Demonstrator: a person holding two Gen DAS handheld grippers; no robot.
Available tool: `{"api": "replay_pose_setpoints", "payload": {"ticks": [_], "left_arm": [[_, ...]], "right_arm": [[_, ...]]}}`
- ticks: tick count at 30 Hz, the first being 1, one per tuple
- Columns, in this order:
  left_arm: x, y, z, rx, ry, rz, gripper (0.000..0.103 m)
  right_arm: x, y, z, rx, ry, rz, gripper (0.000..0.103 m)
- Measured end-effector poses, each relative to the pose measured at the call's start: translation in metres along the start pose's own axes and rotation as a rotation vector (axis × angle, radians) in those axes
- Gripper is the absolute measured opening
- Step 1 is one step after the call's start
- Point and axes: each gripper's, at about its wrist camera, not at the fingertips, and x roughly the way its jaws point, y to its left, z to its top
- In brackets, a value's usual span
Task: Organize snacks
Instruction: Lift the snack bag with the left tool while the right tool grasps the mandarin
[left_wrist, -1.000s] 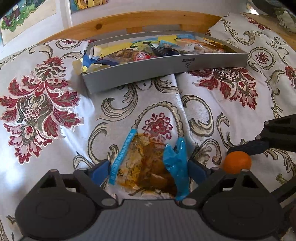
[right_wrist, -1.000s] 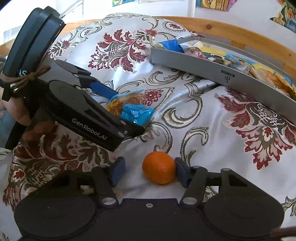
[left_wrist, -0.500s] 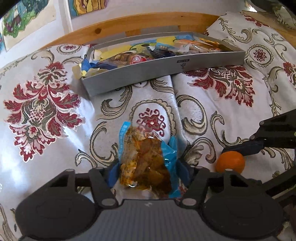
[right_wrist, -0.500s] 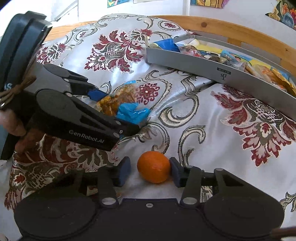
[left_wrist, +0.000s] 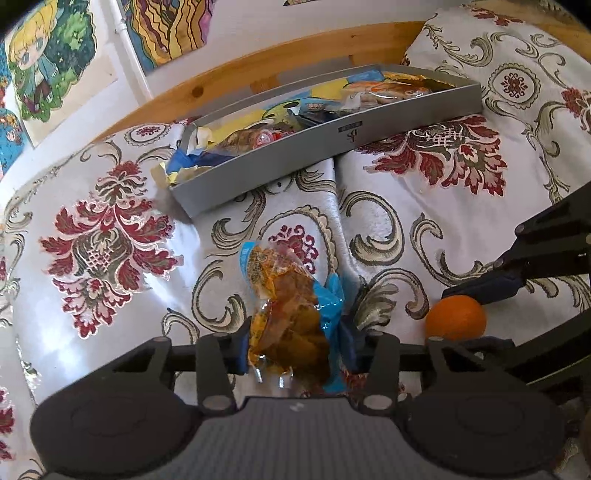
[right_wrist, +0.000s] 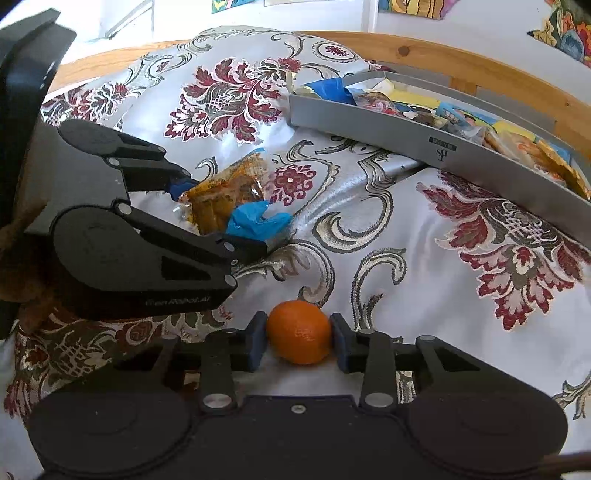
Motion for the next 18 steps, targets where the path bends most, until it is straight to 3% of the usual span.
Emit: {"api": "replay_pose_setpoints", "payload": {"ticks": [9, 13, 18], "left_arm": [[-0.008, -0.004, 0.005, 0.029, -0.002, 0.042, 0.041], [-0.011, -0.004, 0.007, 0.035, 0.007, 0.056, 0.031], [-0.013, -0.008, 0.009, 0.046, 0.020, 0.054, 0.029]], "right_arm": [[-0.004, 0.011, 0.000, -0.120, -0.021, -0.087, 0.038], [-0.006, 0.007, 0.002, -0.114, -0.031, -0.113, 0.038], [-0.008, 0.004, 0.003, -0.101, -0.032, -0.128, 0.038]]}}
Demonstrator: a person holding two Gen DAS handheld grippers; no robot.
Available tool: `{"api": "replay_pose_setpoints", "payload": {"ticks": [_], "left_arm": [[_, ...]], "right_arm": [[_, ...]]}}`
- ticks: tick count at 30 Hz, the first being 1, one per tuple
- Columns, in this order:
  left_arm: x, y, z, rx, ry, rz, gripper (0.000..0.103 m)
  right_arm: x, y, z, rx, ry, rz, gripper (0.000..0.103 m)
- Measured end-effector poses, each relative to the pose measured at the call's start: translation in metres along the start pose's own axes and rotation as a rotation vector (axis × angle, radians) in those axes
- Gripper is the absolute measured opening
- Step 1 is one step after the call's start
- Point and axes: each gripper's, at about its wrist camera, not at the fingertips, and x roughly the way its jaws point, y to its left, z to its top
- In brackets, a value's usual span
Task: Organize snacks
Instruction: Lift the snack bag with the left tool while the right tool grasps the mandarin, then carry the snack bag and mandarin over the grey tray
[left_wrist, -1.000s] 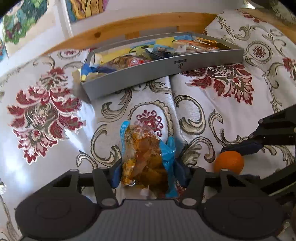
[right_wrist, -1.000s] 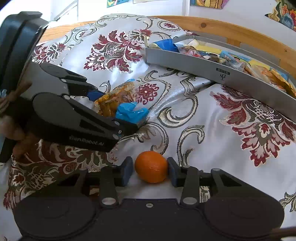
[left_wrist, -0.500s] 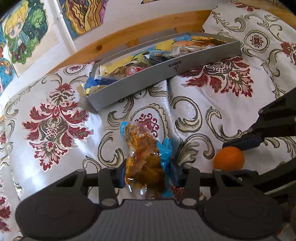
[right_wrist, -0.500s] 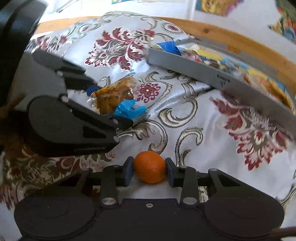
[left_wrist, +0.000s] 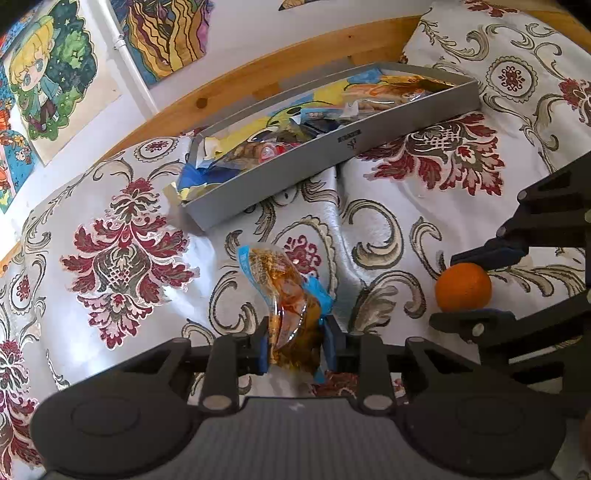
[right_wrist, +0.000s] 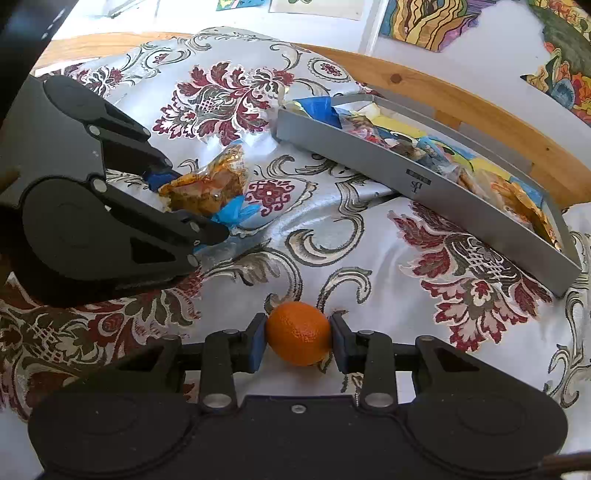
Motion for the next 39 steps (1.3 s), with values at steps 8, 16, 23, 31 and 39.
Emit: {"api": "replay_pose_setpoints", "payload": {"ticks": [8, 16, 23, 31, 39], "left_arm": [[-0.002, -0.004, 0.003, 0.016, 0.002, 0.001, 0.022], [-0.009, -0.007, 0.006, 0.060, -0.017, 0.051, 0.020], [-0.018, -0.006, 0.018, 0.104, -0.070, 0.106, 0.020], [-0.017, -0.003, 0.050, 0.110, -0.137, 0.142, 0.020], [-0.003, -0.007, 0.096, 0.138, -0.208, 0.175, 0.020]], "right_arm": [[-0.004, -0.001, 0.002, -0.013, -0.022, -0.034, 0.038], [-0.008, 0.001, 0.003, -0.058, -0.061, -0.078, 0.038], [-0.014, -0.005, 0.008, -0.041, -0.118, -0.108, 0.038], [-0.023, -0.026, 0.015, -0.010, -0.242, -0.192, 0.038], [-0.024, -0.073, 0.028, 0.080, -0.350, -0.339, 0.038]]}}
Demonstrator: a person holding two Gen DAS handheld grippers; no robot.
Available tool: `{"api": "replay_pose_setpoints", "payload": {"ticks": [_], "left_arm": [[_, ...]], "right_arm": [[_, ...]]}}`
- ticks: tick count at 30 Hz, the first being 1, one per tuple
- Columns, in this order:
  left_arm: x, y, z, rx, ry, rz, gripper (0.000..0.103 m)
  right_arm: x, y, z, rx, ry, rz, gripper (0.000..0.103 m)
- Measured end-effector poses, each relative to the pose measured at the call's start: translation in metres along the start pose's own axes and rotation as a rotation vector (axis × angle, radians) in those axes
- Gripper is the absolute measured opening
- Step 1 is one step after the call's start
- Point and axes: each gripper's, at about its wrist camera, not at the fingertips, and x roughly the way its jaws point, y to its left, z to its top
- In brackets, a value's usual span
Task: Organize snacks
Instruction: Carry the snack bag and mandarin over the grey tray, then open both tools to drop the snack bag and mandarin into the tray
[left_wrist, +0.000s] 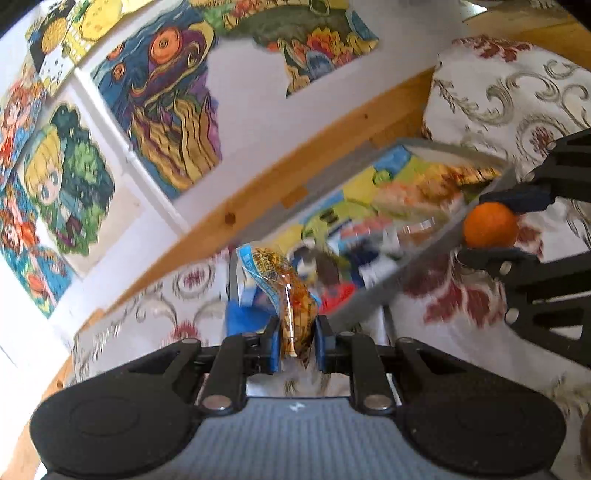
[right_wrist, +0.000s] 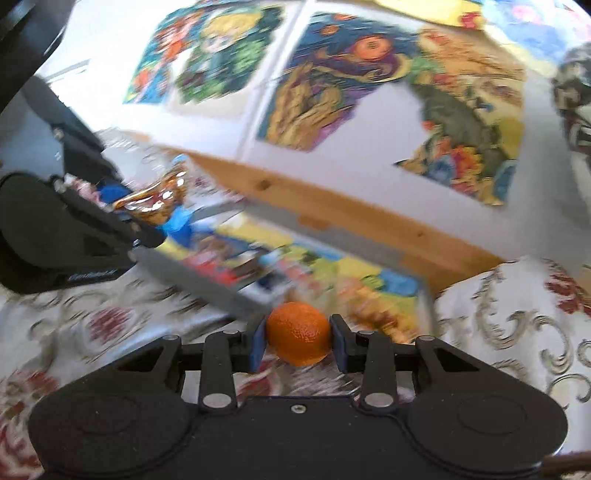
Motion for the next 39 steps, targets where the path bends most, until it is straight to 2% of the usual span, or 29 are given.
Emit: {"api": "replay_pose_setpoints", "payload": {"ticks": [10, 14, 18, 25, 33, 39], "left_arm": [[0.047, -0.013, 0.053, -0.058, -0.066, 0.008, 0.020], [0.067, -0.023, 0.075, -0.074, -0.091, -0.004, 0.020], [0.087, -0.032, 0.092, -0.095, -0.089, -0.029, 0.021], [0.121, -0.040, 0.101, -0.129, -0.025, -0.062, 0.021], [0.135, -0.042, 0.099, -0.145, 0.007, -0.057, 0.021], [0.134, -0.042, 0.100, -0.155, -0.004, -0.066, 0.026]], "right_arm": [[0.037, -0.064, 0.011, 0.184, -0.045, -0.144, 0.038], [0.057, -0.082, 0.008, 0.235, -0.042, -0.173, 0.038], [0.079, -0.097, 0.001, 0.304, -0.012, -0.179, 0.038], [0.106, -0.122, -0.008, 0.413, 0.006, -0.150, 0.038], [0.113, -0.126, -0.010, 0.425, 0.016, -0.136, 0.038], [0.114, -0.126, -0.011, 0.429, 0.018, -0.127, 0.039]]}}
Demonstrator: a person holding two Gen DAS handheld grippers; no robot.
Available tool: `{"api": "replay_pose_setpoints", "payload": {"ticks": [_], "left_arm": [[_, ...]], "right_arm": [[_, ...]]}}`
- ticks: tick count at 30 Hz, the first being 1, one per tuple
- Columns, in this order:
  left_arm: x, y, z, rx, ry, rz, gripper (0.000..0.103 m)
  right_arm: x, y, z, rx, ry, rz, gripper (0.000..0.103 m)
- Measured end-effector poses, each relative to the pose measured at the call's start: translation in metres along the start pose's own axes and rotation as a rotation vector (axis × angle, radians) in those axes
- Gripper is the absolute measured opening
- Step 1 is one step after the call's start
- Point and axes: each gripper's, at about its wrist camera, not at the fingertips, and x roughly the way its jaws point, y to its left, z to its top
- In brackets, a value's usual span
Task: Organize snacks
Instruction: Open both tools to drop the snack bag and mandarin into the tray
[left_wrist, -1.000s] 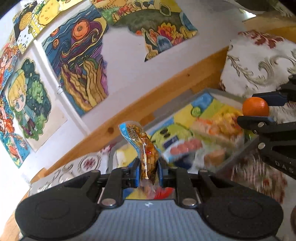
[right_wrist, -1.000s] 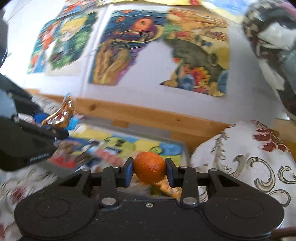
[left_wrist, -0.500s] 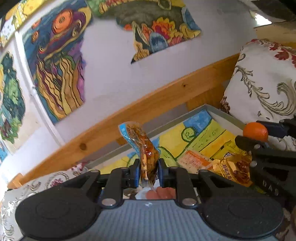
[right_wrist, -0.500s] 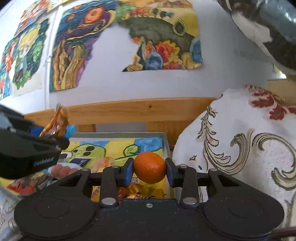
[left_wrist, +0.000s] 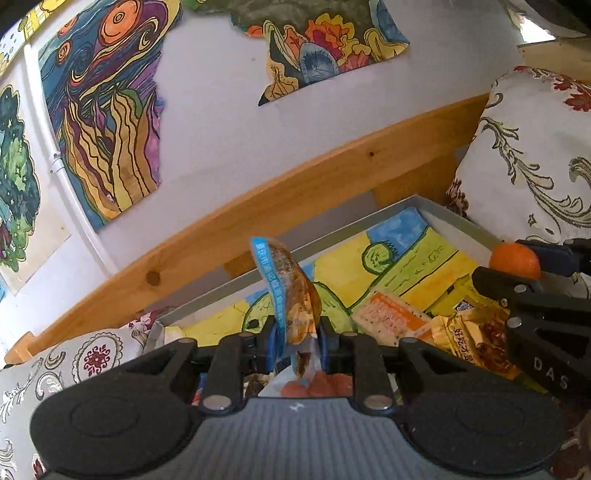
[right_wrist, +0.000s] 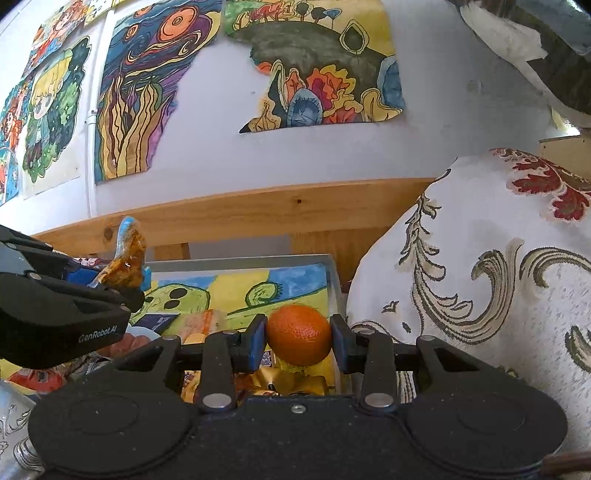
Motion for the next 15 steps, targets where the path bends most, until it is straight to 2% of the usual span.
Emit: {"api": "replay_pose_setpoints", "payload": {"ticks": [7, 10, 15], "left_arm": [[0.001, 0.004, 0.000, -0.033, 0.001, 0.008, 0.041], [0.001, 0.007, -0.002, -0.051, 0.005, 0.004, 0.054], [-0.003, 0.012, -0.004, -0.079, -0.004, 0.019, 0.062]], "right_arm": [[0.000, -0.003, 0.001, 0.015, -0.005, -0.003, 0.043], [-0.001, -0.002, 0.001, 0.017, -0.005, -0.003, 0.046], [-0.002, -0.002, 0.001, 0.015, -0.006, -0.004, 0.054]]}}
